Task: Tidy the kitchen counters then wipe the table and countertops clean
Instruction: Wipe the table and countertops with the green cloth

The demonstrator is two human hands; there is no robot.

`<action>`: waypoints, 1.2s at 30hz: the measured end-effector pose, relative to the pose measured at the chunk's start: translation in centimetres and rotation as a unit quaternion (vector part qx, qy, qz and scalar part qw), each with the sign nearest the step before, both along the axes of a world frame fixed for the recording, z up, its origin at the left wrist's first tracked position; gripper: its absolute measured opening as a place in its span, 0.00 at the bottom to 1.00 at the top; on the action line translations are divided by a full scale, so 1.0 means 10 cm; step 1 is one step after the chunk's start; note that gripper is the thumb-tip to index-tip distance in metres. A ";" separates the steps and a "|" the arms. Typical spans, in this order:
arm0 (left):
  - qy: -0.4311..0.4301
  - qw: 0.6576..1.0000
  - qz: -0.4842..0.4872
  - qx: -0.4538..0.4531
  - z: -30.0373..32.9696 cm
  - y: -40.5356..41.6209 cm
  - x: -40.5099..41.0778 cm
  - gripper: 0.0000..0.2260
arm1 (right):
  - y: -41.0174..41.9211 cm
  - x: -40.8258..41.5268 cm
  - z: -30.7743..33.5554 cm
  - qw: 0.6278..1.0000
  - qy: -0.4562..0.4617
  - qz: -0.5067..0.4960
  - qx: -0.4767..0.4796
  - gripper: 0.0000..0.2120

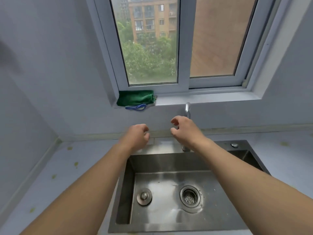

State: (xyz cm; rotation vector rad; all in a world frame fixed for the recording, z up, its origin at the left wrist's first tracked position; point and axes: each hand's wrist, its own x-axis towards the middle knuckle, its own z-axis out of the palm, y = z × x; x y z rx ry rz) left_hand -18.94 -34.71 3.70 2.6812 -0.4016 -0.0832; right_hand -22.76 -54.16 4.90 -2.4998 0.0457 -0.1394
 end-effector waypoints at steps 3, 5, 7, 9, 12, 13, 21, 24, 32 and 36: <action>-0.022 1.000 0.008 -0.008 0.18 0.28 0.38 0.15 | 0.28 0.44 0.14 1.000 -0.026 0.011 0.004 0.17; -0.032 0.999 0.011 -0.001 0.27 0.41 0.61 0.15 | 0.41 0.66 0.19 0.999 -0.038 0.026 0.001 0.18; -0.042 0.999 0.016 0.000 0.35 0.52 0.87 0.15 | 0.50 0.92 0.21 0.998 -0.046 0.037 -0.005 0.18; -0.048 0.999 0.020 0.001 0.40 0.60 1.07 0.14 | 0.52 1.15 0.22 0.998 -0.043 0.043 -0.018 0.19; -0.057 0.998 0.023 0.005 0.44 0.72 1.48 0.13 | 0.51 1.58 0.21 0.998 -0.033 0.031 -0.044 0.19; -0.057 0.998 0.024 0.008 0.44 0.75 1.61 0.13 | 0.50 1.72 0.19 0.998 -0.026 0.027 -0.050 0.19; -0.028 0.998 0.008 0.057 0.12 0.83 2.56 0.18 | 0.57 2.75 -0.13 0.986 0.001 0.043 -0.159 0.22; -0.014 0.995 -0.009 0.098 -0.06 0.82 2.79 0.18 | 0.60 2.98 -0.25 0.965 -0.009 0.060 -0.253 0.20; -0.055 0.990 -0.040 0.123 -0.10 0.81 3.04 0.04 | 0.59 3.27 -0.23 0.948 -0.047 0.073 -0.306 0.14; -0.106 0.992 -0.012 0.059 0.12 0.79 3.06 0.05 | 0.53 3.30 -0.04 0.974 -0.090 0.036 -0.205 0.13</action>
